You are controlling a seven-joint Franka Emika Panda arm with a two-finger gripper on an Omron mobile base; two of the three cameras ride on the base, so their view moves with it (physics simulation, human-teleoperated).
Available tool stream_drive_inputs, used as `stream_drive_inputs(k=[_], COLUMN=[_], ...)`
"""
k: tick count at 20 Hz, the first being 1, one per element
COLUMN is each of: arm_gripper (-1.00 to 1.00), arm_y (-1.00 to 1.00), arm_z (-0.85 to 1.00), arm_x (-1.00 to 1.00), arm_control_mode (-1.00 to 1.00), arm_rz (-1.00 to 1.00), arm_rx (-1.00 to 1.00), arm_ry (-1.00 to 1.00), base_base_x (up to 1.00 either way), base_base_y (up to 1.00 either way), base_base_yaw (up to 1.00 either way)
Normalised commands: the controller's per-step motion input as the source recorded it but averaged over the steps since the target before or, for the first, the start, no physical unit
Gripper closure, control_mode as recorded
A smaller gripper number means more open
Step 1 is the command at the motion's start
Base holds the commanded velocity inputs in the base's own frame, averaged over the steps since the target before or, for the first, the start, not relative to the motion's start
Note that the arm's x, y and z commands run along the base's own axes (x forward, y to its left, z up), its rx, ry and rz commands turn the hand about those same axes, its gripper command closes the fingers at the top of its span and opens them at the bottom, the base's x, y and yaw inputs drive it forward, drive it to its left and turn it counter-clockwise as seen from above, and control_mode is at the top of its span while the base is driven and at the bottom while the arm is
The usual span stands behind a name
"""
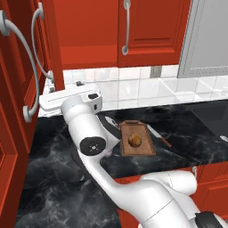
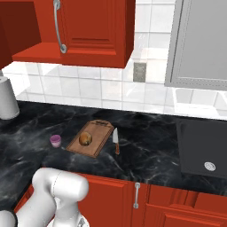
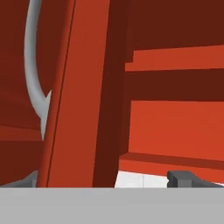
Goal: Pick the bread, place it on the cutting board, pick the jam, place it on the counter, and close the cabinet.
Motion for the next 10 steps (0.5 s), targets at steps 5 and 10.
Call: stream_drive_inputs(k=[5,10], arm_gripper=[-1.0,-1.0], arm_y=[-0.12,-0.24], arm_z=[0.0,0.0], arm_x=[0.03,0.08], arm_control_mode=[-1.0,-1.0], arm_rz=[-0.21,-0.16], arm_rx=[0.0,0.0], arm_ry=[-0.03,-0.04], base_base_x=[0.0,0.0], base_base_y=[0.0,0.0], base_base_yaw=[0.0,0.0])
